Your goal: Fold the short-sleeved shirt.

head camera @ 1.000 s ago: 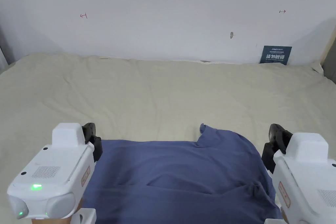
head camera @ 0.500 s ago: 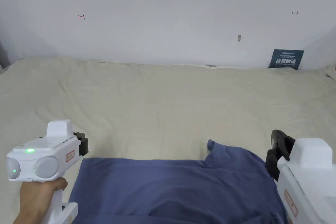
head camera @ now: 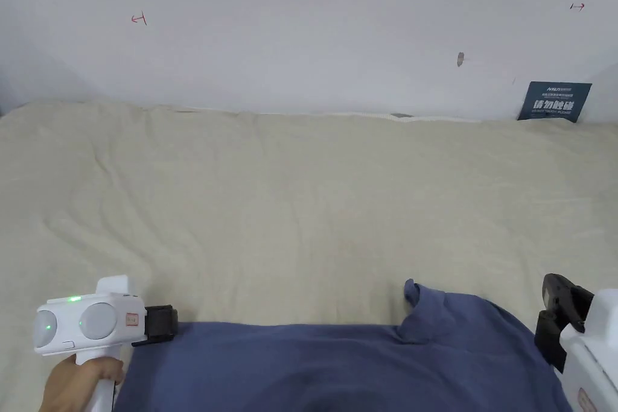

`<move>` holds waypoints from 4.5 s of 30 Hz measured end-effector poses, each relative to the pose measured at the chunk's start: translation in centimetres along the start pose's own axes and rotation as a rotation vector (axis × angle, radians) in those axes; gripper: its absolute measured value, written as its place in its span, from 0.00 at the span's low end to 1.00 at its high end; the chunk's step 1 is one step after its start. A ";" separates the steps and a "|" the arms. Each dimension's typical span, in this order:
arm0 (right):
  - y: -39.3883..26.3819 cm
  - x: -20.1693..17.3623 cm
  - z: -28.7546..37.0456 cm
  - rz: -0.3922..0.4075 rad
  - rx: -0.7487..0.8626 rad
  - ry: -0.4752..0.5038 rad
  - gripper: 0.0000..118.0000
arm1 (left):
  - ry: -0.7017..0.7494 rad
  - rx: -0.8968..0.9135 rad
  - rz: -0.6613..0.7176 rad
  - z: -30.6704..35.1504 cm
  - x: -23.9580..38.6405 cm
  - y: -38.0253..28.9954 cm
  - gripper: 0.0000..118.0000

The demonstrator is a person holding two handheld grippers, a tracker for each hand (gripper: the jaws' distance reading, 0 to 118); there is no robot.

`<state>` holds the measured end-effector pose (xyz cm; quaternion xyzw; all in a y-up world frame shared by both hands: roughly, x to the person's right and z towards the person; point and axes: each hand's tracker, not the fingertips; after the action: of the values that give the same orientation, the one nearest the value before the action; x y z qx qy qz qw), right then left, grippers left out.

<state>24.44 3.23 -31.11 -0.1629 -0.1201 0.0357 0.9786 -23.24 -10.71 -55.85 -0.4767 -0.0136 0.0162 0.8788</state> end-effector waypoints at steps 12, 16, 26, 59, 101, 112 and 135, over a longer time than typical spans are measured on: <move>-3.1 4.8 -6.4 -0.121 -0.257 -0.012 0.24 | -0.029 0.139 -0.125 2.2 3.3 -2.0 0.02; -4.8 7.0 -11.8 -0.178 -0.426 -0.014 0.87 | -0.085 0.191 -0.106 5.2 3.5 -1.7 0.02; -9.7 5.5 -20.7 -0.077 -0.655 -0.001 0.69 | -0.085 0.211 -0.113 8.4 3.1 -1.9 0.02; -10.2 9.6 11.1 -0.211 -0.400 0.159 0.03 | -0.071 0.159 0.001 20.1 -3.4 -19.4 0.02; -0.2 0.1 19.2 -0.034 0.214 -0.047 0.01 | -0.088 0.883 -0.135 32.8 9.1 -19.2 0.00; -0.5 0.1 18.4 -0.014 0.184 -0.024 0.01 | -0.340 0.520 0.159 29.4 2.0 -16.8 0.00; -2.0 -2.6 14.4 0.057 0.061 -0.025 0.01 | -0.475 -0.080 0.358 14.8 -12.3 -19.7 0.83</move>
<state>18.46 5.52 -17.85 -0.1361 -0.1268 0.0693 0.9801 -35.83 -9.57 -31.38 -0.4885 -0.1351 0.2816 0.8148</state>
